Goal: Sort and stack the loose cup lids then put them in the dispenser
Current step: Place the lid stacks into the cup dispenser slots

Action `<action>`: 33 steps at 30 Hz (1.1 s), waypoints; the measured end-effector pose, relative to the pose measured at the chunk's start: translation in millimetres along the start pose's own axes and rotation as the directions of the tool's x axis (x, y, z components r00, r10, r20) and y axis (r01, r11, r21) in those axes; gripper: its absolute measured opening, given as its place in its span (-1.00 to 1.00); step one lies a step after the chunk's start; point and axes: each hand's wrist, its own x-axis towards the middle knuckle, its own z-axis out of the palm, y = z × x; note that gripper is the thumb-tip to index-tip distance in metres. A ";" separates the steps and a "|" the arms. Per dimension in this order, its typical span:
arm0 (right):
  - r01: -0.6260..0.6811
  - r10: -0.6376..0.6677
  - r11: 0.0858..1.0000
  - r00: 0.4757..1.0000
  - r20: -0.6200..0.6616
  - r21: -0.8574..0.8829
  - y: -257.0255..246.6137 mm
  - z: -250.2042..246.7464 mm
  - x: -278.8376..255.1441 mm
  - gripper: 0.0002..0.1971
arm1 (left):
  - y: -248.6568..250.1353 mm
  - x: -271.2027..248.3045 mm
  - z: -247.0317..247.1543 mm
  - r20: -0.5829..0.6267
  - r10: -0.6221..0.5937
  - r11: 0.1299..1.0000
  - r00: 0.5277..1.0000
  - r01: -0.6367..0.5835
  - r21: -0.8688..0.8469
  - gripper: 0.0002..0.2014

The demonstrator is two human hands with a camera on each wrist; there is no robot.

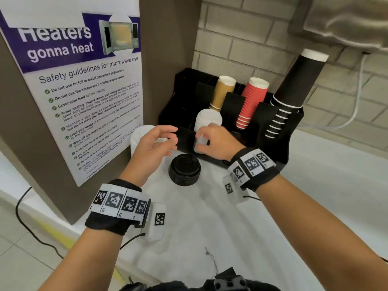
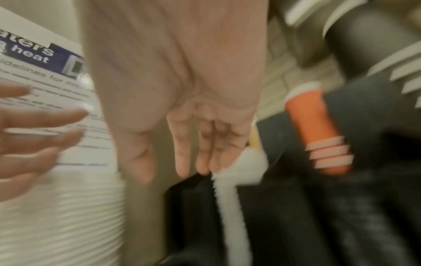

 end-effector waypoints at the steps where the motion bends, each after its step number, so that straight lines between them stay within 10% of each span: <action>1: 0.002 -0.004 1.000 0.990 0.140 0.011 -5.6 7.8 1.6 -0.49 | 0.3 0.2 1.2 0.001 -0.001 1.000 1.000 0.001 0.000 -0.76; 8: -0.076 0.098 0.995 0.875 0.475 -0.067 -14.3 57.9 11.3 -0.02 | -1.3 -1.6 -5.5 0.006 -0.005 1.000 1.000 0.005 0.010 -0.76; 18: -0.049 -0.010 0.984 0.945 0.328 0.171 -3.8 47.7 15.7 -0.17 | -3.8 -1.5 -10.9 -0.006 0.002 1.000 1.000 -0.002 0.004 -0.78; 26: -0.044 -0.060 0.559 0.994 0.093 0.828 -19.4 -10.6 -25.4 -0.37 | -14.7 -0.4 14.9 0.162 0.033 0.999 0.986 -0.038 0.027 -0.08; 33: -0.062 -0.032 0.361 0.996 0.079 0.931 -17.1 -9.8 -58.3 -0.40 | -12.5 1.2 24.3 0.286 0.082 0.993 0.955 -0.056 -0.099 -0.03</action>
